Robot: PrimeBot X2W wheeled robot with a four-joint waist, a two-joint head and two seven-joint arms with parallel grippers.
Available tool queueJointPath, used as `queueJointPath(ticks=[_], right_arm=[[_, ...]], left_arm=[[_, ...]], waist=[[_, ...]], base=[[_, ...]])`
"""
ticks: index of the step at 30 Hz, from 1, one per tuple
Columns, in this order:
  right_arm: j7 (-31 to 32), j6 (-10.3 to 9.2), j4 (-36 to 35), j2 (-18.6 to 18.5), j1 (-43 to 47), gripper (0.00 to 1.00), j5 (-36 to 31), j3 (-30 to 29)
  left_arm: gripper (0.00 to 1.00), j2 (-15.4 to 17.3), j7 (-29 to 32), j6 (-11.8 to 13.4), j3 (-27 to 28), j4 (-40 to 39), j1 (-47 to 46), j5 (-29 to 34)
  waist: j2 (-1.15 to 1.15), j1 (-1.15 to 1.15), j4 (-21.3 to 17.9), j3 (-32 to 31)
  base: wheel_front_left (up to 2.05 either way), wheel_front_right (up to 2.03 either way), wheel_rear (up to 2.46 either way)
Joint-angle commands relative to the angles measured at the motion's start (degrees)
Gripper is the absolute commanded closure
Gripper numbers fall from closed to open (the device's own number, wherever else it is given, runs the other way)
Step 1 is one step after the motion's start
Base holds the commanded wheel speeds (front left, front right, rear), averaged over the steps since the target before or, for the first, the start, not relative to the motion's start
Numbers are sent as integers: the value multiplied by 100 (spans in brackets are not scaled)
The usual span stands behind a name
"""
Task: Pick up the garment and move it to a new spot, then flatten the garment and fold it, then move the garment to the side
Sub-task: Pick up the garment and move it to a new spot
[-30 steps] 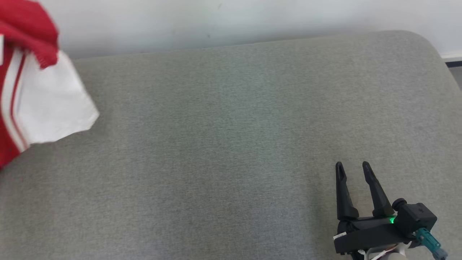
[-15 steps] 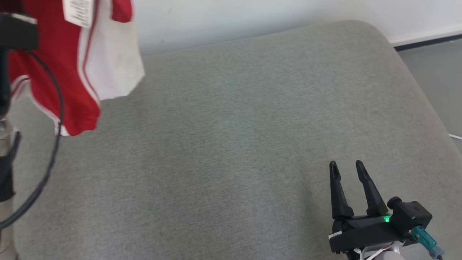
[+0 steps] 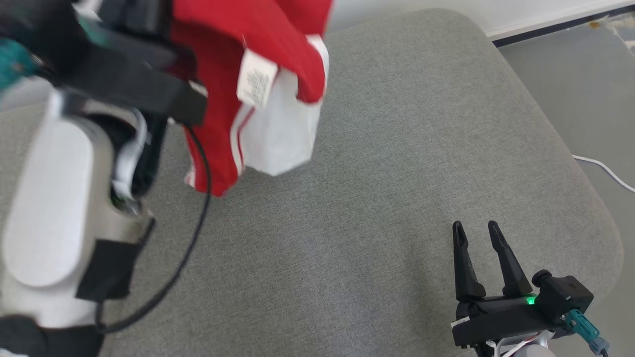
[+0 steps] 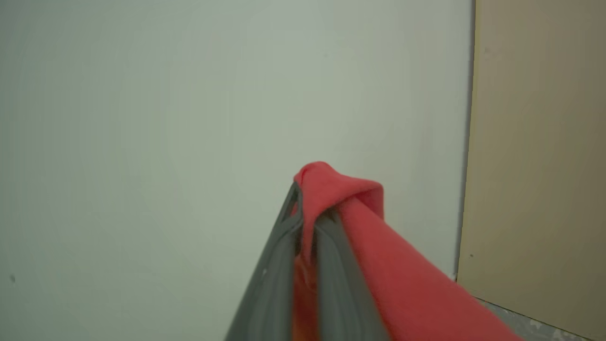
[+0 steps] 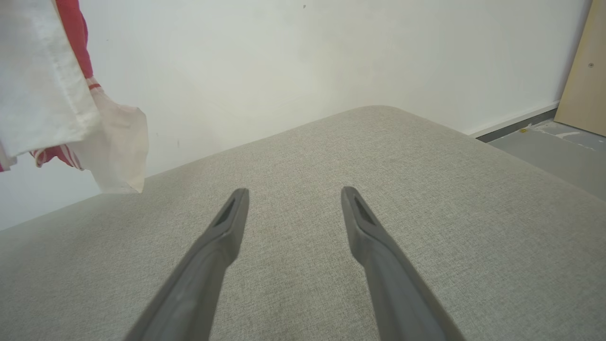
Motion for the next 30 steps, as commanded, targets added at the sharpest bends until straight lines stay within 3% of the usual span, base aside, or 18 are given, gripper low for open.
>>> queueJointPath(ticks=[1,6,13,19,20,21,22,30], right_arm=[[-14,19,10,-2,15,0,-2,-2],[-13,19,5,-2,-50,0,-58,12],[-14,19,72,-2,-84,0,-32,152],[-14,19,107,-4,-83,0,-71,234],[-13,19,107,-4,-81,0,-82,233],[-14,19,105,-3,-80,0,-100,233],[-14,19,106,-2,-65,0,-130,211],[-14,19,112,-3,152,0,-298,58]], left_arm=[[100,-28,-50,2,-20,73,197,-20],[100,-195,-256,10,-194,448,953,-131],[100,-290,-650,-93,-439,1576,2050,-343],[100,-470,-914,-161,-733,2374,2497,-440],[85,-497,-993,-177,-785,2446,2507,-427],[22,-515,-1096,-192,-863,2474,2478,-364],[0,-558,-1184,-200,-910,2484,2449,-343],[0,-533,-1522,-121,-778,1859,2263,-255]], waist=[[0,0,-8,0],[0,0,41,29],[0,0,182,53],[0,0,350,-30],[0,0,383,-46],[0,0,420,-65],[0,0,466,-97],[0,0,867,-382]], base=[[0,0,0],[0,0,0],[0,0,0],[0,0,0],[0,0,0],[0,0,0],[0,0,0],[0,0,0]])
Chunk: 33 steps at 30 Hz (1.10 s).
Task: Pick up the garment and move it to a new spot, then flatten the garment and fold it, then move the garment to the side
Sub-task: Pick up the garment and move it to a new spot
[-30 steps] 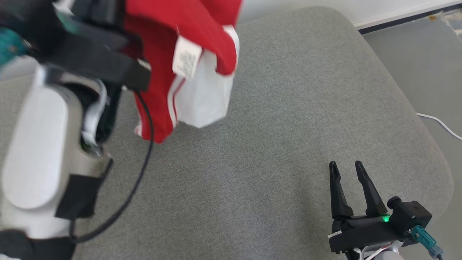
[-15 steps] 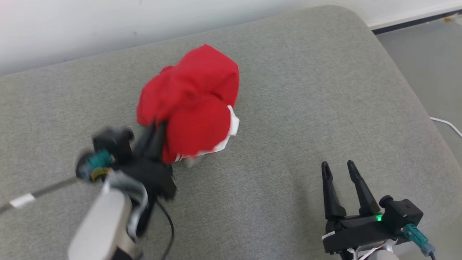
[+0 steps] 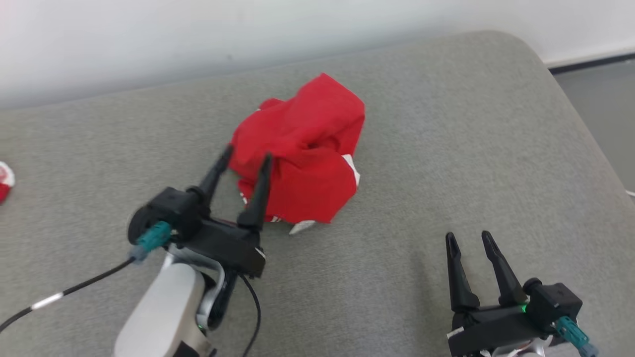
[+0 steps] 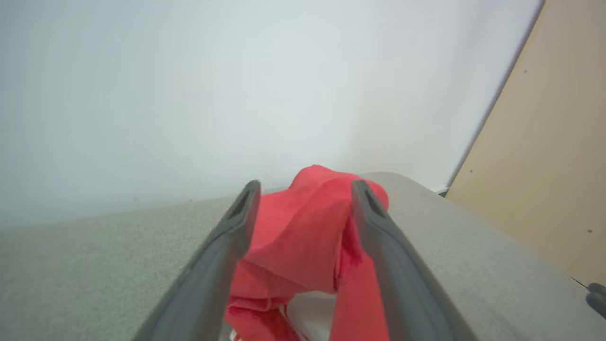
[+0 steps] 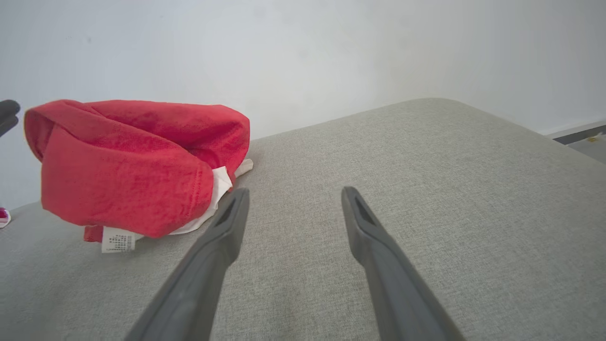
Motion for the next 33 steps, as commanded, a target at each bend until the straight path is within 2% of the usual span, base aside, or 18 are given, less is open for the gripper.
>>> queueJointPath(ticks=[1,6,12,16,23,33], right_arm=[[-14,19,-12,-5,99,0,-58,-34],[-14,19,-38,-4,253,0,-144,-115],[-14,20,-46,-5,397,0,-217,-133],[-14,20,-53,-5,464,0,-253,-162],[-14,20,-72,-5,586,0,-277,-171],[-14,20,-68,-5,726,0,-318,-198]], left_arm=[[0,88,-50,55,77,-140,32,77],[0,360,-82,238,380,-573,383,91],[0,698,-91,404,549,-641,1057,210],[0,748,-97,495,626,-654,1400,221],[0,551,-94,680,1247,-1170,2228,525],[0,140,-95,305,2030,-1478,3190,1140]], waist=[[0,0,219,-199],[0,0,437,-381],[0,0,620,-624],[0,0,710,-712],[0,0,850,-871],[0,0,928,-1034]], base=[[0,0,0],[0,0,0],[0,0,0],[0,0,0],[0,0,0],[0,0,0]])
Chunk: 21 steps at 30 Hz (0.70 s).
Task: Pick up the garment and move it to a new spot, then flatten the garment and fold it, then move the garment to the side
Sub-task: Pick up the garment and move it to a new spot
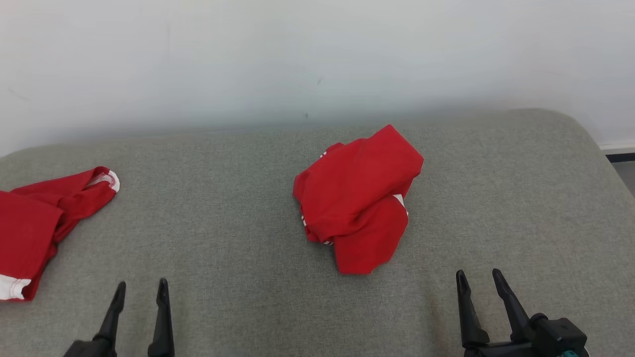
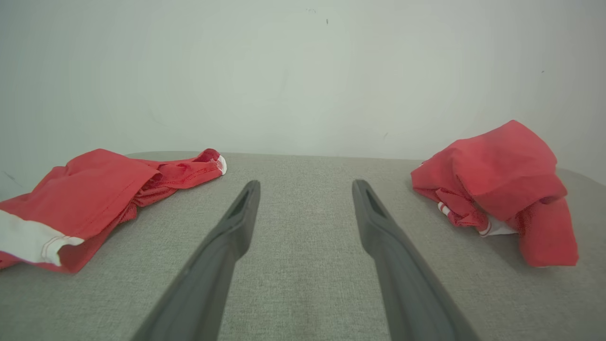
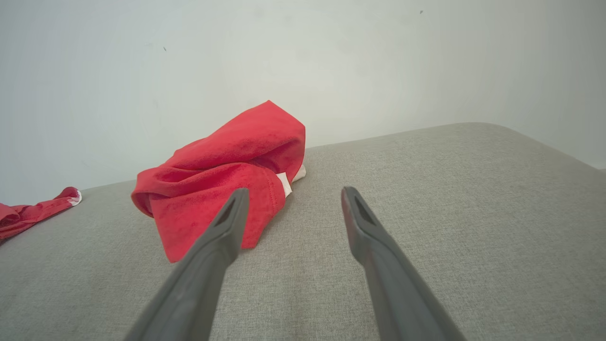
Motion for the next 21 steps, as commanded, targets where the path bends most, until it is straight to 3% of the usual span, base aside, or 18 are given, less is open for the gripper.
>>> queueJointPath(ticks=[1,11,21], right_arm=[[-14,20,-9,-6,52,0,-47,-23],[-14,20,-15,-7,130,0,-41,-121],[-14,20,-3,-6,202,0,-88,-152]], left_arm=[[0,-121,-16,-54,119,-36,165,131],[0,-517,-13,-339,564,-70,385,530],[0,-673,-13,-419,651,-142,505,746]], waist=[[0,1,35,-31],[0,1,141,-132],[0,1,151,-126]], base=[[0,0,0],[0,0,0],[0,0,0]])
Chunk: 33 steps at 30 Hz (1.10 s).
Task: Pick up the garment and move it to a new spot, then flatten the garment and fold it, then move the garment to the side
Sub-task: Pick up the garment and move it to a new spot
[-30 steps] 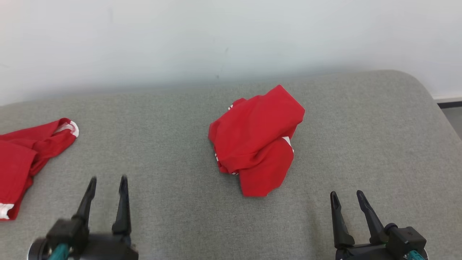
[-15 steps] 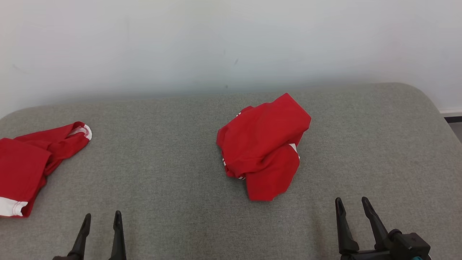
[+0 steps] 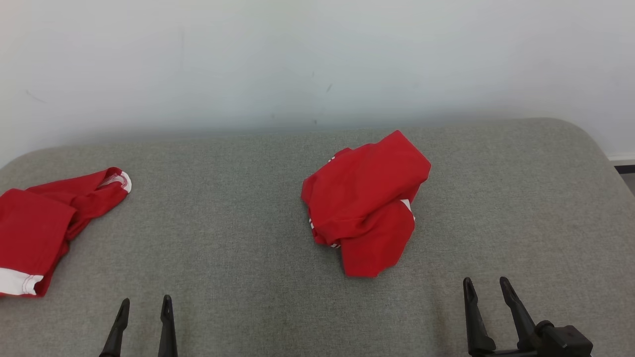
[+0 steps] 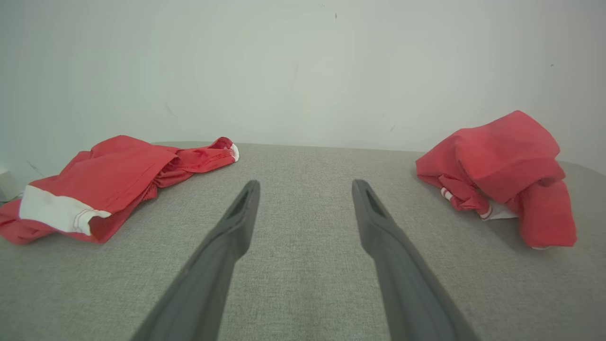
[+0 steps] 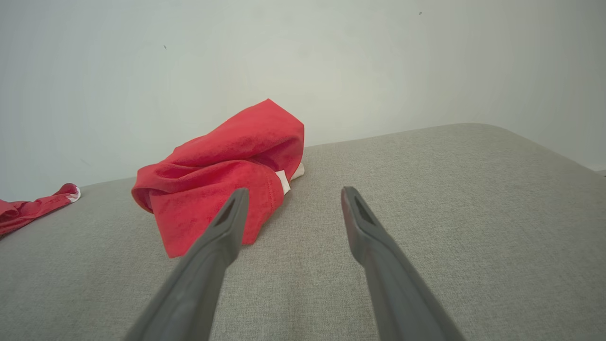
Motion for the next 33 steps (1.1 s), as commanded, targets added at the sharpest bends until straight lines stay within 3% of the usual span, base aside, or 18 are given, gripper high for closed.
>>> queueJointPath(ticks=[1,33], right_arm=[[-14,20,-4,-5,65,0,-34,-7],[-14,20,42,-5,-4,0,-43,53]], left_arm=[[0,-33,-10,-23,5,-7,65,60],[0,-76,-11,-41,26,85,-59,91]], waist=[[0,0,9,8],[0,0,81,36]], base=[[0,0,0],[0,0,0]])
